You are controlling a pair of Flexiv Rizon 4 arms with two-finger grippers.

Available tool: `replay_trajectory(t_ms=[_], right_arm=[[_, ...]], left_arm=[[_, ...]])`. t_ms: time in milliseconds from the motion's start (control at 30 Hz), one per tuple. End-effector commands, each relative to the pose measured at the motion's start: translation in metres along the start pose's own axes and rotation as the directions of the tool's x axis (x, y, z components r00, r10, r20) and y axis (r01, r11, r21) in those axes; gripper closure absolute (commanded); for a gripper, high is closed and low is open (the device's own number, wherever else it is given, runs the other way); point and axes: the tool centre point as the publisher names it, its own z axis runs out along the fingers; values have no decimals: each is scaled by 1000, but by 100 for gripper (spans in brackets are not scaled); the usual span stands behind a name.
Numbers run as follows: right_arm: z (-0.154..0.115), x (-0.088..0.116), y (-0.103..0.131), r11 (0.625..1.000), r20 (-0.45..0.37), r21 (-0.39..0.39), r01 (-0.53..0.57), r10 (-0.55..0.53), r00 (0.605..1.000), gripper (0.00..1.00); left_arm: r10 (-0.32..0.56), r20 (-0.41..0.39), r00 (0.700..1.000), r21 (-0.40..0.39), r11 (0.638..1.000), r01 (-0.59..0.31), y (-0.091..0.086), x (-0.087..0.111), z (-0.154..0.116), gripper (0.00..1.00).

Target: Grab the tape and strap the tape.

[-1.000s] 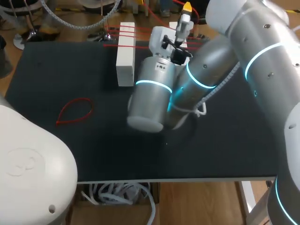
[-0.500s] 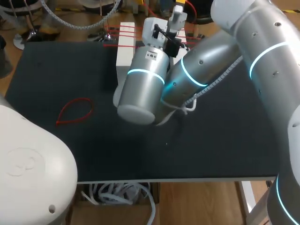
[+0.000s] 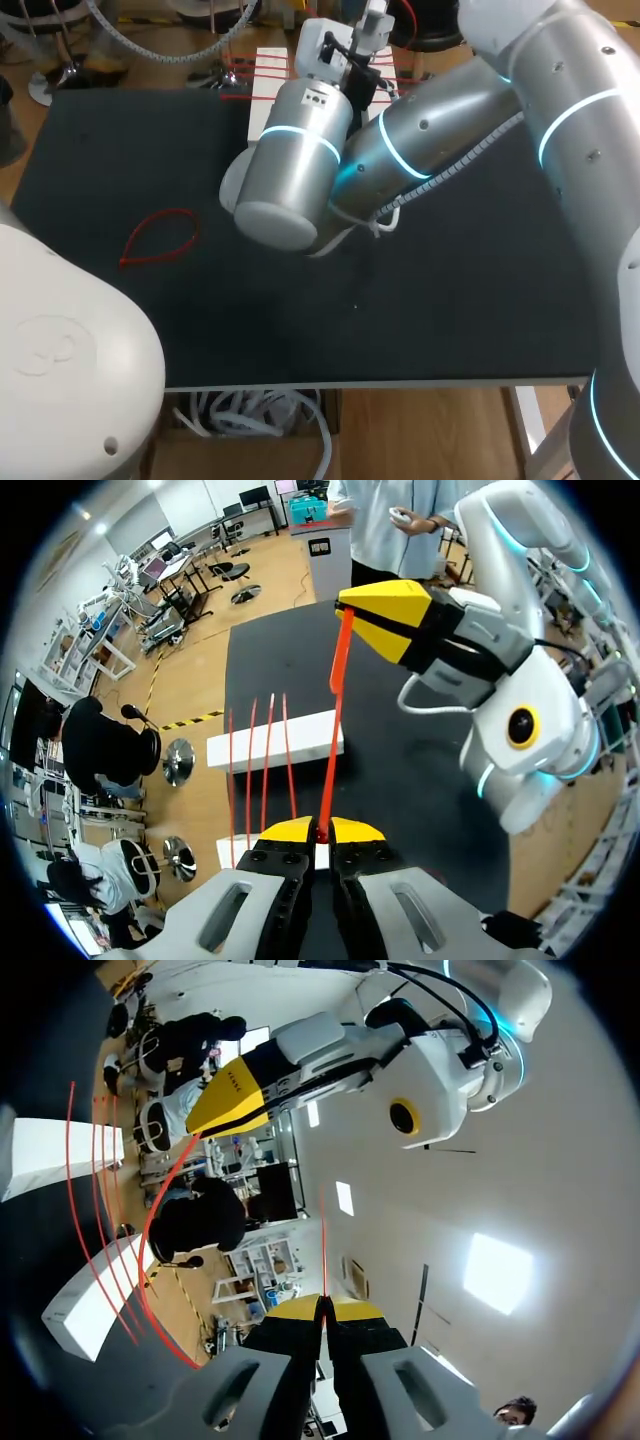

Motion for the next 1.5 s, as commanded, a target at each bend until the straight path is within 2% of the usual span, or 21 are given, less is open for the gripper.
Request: replay_trajectory(t_ms=[33,467,733,867,1133,1400,1467,1500], right_arm=[[1,-4,-1,1000,-10,-4,2,-2,1000,100],[1,-4,-1,1000,-10,-4,2,-2,1000,100],[-3,0,14,972,59,14,236,-236,970,100],[-2,3,19,955,80,12,297,-297,952,100],[-6,14,24,887,106,-37,460,-455,884,100],[-4,7,24,849,63,-55,526,-522,850,100],[-2,5,24,855,80,-50,516,-511,856,100],[-1,2,22,858,52,-68,510,-507,860,100]], left_arm=[[1,-2,1000,-2,1000,-1,0,-1,0,100],[1,-2,1000,-2,1000,-1,0,-1,0,100],[1,-2,1000,-2,1000,-1,0,-1,0,100],[1,-2,1000,-2,1000,-1,0,-1,0,100],[1,-2,1000,-2,1000,-1,0,-1,0,100],[1,-2,1000,-2,1000,-1,0,-1,0,100],[1,-2,1000,-2,1000,-1,0,-1,0,100],[1,-2,1000,-2,1000,-1,0,-1,0,100]])
